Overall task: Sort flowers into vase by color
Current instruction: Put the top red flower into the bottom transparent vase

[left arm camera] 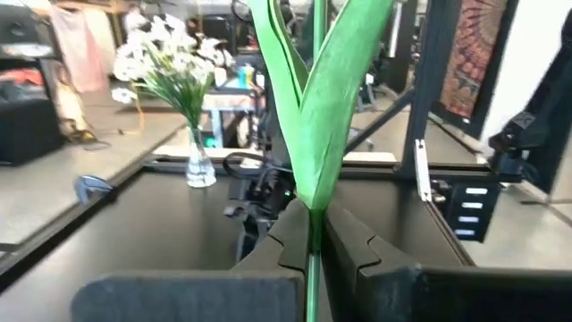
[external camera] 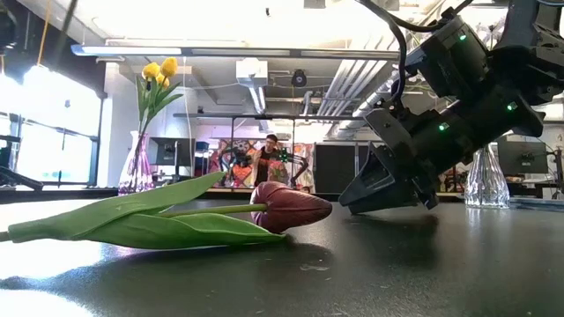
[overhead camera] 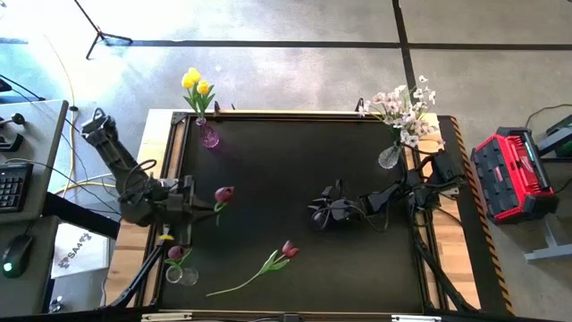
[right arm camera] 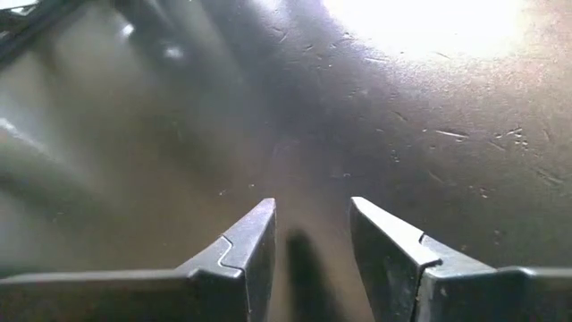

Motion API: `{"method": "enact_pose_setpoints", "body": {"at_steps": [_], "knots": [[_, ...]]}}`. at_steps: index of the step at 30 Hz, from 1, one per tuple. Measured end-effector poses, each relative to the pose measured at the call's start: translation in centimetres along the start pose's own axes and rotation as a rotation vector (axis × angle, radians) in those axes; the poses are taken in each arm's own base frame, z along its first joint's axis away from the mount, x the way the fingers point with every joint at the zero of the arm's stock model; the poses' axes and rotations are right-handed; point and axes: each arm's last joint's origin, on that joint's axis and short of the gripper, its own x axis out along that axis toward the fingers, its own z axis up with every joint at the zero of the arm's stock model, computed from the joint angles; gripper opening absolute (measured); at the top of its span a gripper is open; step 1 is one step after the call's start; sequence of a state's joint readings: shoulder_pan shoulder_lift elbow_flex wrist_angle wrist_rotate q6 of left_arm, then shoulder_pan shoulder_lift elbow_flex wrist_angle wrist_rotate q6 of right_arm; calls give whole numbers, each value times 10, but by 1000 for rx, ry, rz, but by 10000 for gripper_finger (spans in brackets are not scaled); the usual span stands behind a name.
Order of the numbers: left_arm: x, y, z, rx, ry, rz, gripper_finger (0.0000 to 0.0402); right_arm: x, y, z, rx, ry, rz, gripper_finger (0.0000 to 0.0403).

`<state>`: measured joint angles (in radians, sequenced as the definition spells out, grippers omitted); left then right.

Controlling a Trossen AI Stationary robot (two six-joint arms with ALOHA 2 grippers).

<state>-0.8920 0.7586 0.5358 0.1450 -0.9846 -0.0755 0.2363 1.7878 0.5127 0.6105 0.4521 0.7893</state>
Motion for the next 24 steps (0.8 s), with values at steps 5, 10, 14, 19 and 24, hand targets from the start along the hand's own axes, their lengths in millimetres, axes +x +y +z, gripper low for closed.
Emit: {"method": "enact_pose_setpoints", "body": {"at_steps": [5,10,14,19,24], "knots": [[-18,-9,2,10,-23,34,0,0,1,0,28,-4,7,133],[-35,-18,5,-37,-43,-43,0,0,6,3,31,-13,36,133],[-47,-29,9,-34,-64,-224,0,1,9,5,36,-19,43,133],[-58,-36,14,0,-104,-290,0,3,15,10,46,-35,59,133],[-68,-39,17,19,-135,-398,0,4,22,15,55,-50,75,133]]}}
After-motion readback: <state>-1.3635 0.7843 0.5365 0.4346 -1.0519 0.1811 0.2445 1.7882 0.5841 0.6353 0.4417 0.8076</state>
